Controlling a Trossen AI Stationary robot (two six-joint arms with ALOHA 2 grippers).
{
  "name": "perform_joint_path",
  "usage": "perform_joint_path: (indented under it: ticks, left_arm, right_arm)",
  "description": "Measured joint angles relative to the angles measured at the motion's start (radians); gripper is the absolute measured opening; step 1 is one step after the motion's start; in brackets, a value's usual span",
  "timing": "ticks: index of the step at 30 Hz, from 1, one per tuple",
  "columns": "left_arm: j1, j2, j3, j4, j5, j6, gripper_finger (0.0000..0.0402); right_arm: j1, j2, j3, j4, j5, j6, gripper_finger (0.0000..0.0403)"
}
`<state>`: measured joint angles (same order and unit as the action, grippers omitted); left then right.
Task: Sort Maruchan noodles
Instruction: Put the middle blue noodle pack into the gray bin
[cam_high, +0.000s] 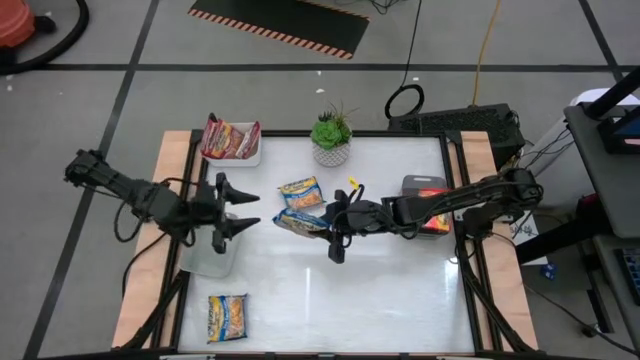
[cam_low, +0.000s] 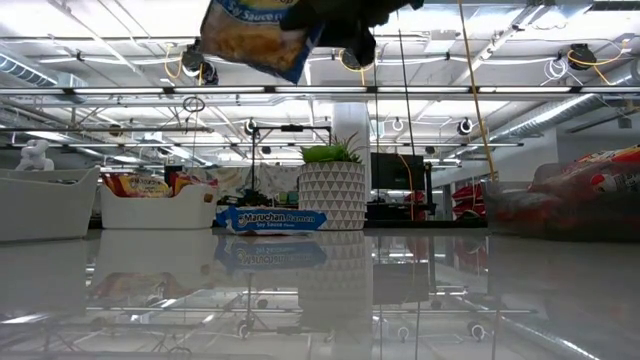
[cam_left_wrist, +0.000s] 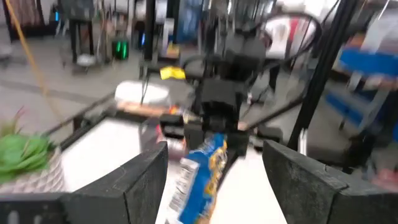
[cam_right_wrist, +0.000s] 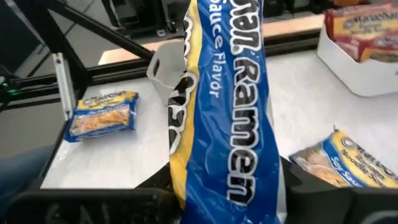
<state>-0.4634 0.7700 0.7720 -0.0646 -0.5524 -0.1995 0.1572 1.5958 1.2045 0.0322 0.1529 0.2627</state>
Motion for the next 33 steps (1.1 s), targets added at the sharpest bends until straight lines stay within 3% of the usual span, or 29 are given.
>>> perform_joint_path:
  ticks: [6, 12, 17, 22, 33]
  left_arm:
    - [0.050, 0.216, 0.338, -0.454, 0.055, -0.048, 0.0266]
    - [0.147, 0.461, 0.626, -0.745, 0.297, -0.010, 0.0266]
    - [0.194, 0.627, 0.806, -0.947, 0.348, 0.053, 0.0266]
    - [0.248, 0.725, 0.851, -0.982, 0.427, 0.075, 0.0266]
    - [0.288, 0.813, 0.839, -1.050, 0.481, 0.100, 0.0266]
  right_arm:
    - [-0.011, 0.000, 0.000, -0.001, -0.031, 0.007, 0.0097]
    - [-0.021, 0.028, 0.001, -0.007, -0.140, 0.034, 0.0097]
    - [-0.030, 0.085, 0.027, -0.081, -0.211, 0.056, 0.0097]
    - [-0.032, 0.147, 0.108, -0.235, -0.208, 0.051, 0.0098]
    - [-0.032, 0.198, 0.166, -0.272, -0.234, -0.001, 0.0098]
